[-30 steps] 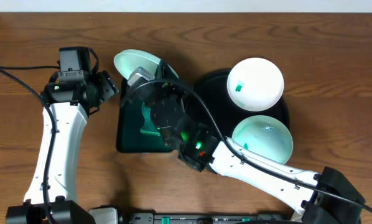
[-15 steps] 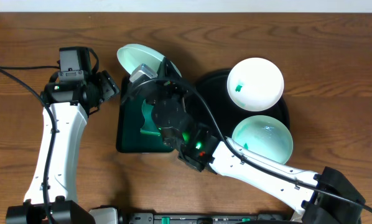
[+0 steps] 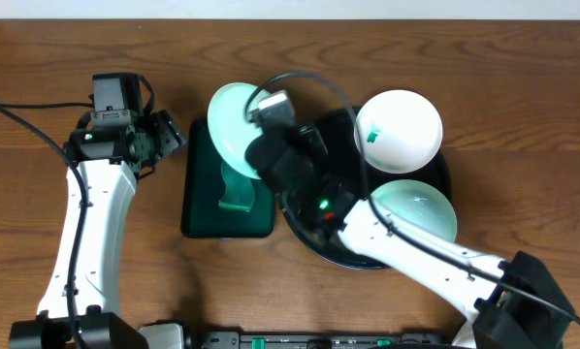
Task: Clean dirty plates on tray and stack at the side
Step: 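Carry the plate to the right side of the table and set it down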
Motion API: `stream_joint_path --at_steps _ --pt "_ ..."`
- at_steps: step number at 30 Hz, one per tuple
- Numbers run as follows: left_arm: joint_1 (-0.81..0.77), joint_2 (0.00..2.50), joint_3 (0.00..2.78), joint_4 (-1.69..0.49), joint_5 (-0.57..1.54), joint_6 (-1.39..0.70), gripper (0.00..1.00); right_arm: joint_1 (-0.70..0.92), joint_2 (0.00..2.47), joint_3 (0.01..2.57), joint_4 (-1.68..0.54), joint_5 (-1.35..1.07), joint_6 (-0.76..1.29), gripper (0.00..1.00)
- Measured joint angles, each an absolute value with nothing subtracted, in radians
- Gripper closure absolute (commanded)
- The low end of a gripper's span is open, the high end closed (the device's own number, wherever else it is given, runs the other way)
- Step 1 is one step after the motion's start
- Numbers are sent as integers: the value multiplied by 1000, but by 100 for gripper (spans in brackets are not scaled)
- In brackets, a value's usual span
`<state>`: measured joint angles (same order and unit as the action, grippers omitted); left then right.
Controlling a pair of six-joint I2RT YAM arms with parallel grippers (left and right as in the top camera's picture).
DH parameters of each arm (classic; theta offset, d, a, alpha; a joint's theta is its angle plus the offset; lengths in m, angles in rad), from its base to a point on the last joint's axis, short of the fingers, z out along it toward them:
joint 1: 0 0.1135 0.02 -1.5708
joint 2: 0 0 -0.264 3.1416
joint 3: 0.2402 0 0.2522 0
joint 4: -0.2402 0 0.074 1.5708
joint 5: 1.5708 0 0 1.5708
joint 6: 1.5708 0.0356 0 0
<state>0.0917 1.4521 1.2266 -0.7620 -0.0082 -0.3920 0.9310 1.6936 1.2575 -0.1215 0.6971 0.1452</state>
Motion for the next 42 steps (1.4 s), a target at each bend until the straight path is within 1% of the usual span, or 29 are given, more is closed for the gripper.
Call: stream_joint_path --at_steps 2,6,11,15,22,30,36,42 --pt "92 1452 1227 -762 -7 -392 21 894 1694 1258 -138 606 213 99" --pt "92 1452 1227 -762 -7 -392 21 826 1693 1258 -160 454 286 99" --pt "92 1452 1227 -762 -7 -392 21 740 1670 1258 -225 324 332 99" --pt "92 1452 1227 -762 -7 -392 21 635 1607 1258 -285 260 365 99" --pt "92 1452 1227 -762 -7 -392 21 378 1501 1258 -347 127 387 99" --pt "92 1452 1227 -762 -7 -392 21 38 1491 1258 -397 -38 412 99" --pt "92 1452 1227 -762 -7 -392 21 -158 1491 1258 -457 -82 418 99" --pt "92 1452 1227 -762 -7 -392 21 -323 1491 1258 -527 -72 421 99"
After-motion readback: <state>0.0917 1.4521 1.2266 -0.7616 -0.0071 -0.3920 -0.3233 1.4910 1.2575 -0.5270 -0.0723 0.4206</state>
